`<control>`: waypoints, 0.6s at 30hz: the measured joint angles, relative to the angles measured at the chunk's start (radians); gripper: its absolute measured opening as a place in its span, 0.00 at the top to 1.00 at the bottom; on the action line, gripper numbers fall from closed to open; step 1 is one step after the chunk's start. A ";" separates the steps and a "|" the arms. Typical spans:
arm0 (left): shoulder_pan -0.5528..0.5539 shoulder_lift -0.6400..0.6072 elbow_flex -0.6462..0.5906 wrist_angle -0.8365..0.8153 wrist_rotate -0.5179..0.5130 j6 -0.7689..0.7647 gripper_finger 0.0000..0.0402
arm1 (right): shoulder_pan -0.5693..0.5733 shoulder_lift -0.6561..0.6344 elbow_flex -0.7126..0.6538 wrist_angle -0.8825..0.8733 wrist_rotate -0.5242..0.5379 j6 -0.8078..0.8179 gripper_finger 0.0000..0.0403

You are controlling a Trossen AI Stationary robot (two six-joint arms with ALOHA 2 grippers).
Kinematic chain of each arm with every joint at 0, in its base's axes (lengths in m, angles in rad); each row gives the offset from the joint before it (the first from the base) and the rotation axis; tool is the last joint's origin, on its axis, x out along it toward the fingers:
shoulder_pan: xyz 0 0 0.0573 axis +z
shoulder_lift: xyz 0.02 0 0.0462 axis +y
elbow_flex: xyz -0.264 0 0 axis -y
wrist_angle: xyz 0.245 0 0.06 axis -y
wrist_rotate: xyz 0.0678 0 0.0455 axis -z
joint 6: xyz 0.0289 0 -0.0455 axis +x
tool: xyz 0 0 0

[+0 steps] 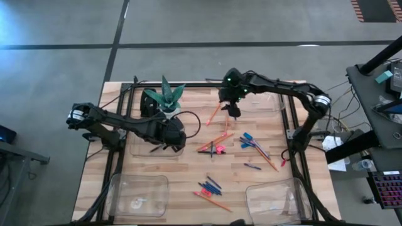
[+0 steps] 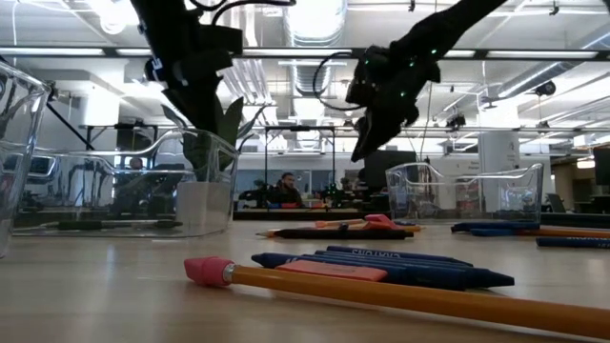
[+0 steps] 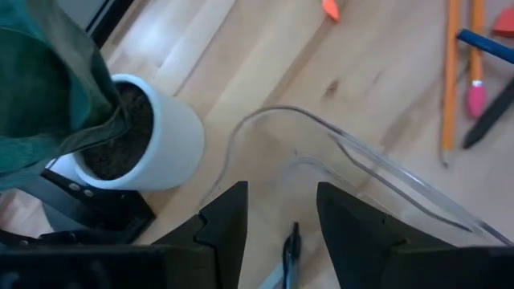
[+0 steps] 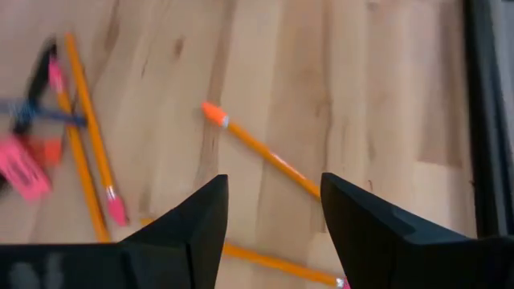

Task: Sort crayons/erasers/pens/pencils in bins
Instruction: Put the orange pencil into the top right transparent bin

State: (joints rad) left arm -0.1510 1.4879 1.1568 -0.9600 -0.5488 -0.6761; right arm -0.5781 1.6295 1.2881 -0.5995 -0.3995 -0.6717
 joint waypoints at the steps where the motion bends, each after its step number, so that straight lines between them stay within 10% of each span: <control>1: -0.009 0.000 0.000 0.000 0.000 -0.001 0.66 | 0.004 0.016 0.014 -0.009 0.000 -0.042 0.52; 18: -0.131 -0.018 0.003 0.000 0.000 -0.133 0.66 | 0.058 0.217 0.084 -0.005 0.010 -0.273 0.53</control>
State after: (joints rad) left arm -0.2817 1.4696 1.1603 -0.9596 -0.5484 -0.8089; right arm -0.5202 1.8465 1.3720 -0.6048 -0.3893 -0.9452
